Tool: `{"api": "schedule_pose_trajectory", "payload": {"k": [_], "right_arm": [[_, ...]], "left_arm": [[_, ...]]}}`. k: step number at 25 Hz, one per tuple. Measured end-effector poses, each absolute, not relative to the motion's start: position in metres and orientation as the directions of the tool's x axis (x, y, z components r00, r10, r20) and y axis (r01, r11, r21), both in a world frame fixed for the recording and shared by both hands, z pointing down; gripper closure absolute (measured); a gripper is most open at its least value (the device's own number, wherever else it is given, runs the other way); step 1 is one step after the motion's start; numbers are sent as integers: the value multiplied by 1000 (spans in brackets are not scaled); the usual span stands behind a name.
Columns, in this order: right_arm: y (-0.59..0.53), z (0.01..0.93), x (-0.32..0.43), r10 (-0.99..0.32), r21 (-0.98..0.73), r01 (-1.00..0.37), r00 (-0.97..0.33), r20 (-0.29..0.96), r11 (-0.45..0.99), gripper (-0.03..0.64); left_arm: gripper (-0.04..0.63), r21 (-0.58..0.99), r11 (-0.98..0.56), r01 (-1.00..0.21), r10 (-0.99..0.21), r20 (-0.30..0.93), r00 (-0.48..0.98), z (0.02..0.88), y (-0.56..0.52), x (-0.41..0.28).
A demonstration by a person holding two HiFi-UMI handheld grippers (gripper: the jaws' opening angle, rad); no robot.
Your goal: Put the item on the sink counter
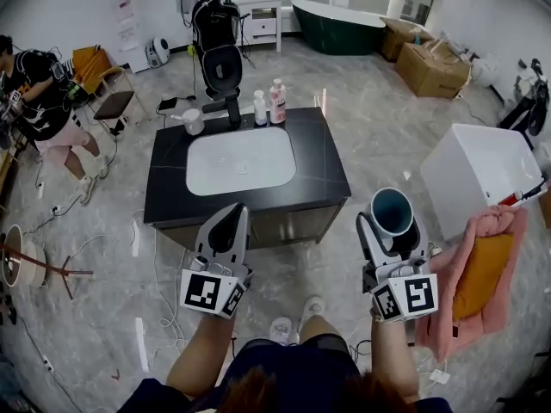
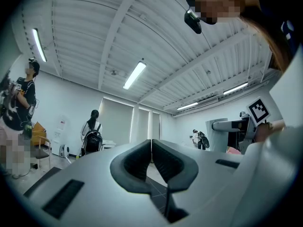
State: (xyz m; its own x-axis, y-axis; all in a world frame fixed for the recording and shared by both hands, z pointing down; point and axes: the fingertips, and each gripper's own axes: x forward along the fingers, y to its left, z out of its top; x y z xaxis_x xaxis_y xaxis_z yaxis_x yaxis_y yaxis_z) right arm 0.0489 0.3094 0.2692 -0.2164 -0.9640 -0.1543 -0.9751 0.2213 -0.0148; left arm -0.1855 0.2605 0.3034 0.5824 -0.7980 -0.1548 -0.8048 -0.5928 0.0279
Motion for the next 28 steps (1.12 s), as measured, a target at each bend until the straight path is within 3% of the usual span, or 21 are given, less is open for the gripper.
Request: {"api": "schedule_pose_trajectory", "payload": {"k": [20, 28], "right_arm": [[34, 267, 144, -923, -25, -931, -356, -146, 364, 224], [-68, 302, 139, -922, -46, -924, -372, -109, 379, 223]], "left_arm": [[571, 21, -448, -894, -888, -125, 443, 303, 31, -112], [571, 40, -473, -880, -878, -110, 467, 330, -71, -92]]}}
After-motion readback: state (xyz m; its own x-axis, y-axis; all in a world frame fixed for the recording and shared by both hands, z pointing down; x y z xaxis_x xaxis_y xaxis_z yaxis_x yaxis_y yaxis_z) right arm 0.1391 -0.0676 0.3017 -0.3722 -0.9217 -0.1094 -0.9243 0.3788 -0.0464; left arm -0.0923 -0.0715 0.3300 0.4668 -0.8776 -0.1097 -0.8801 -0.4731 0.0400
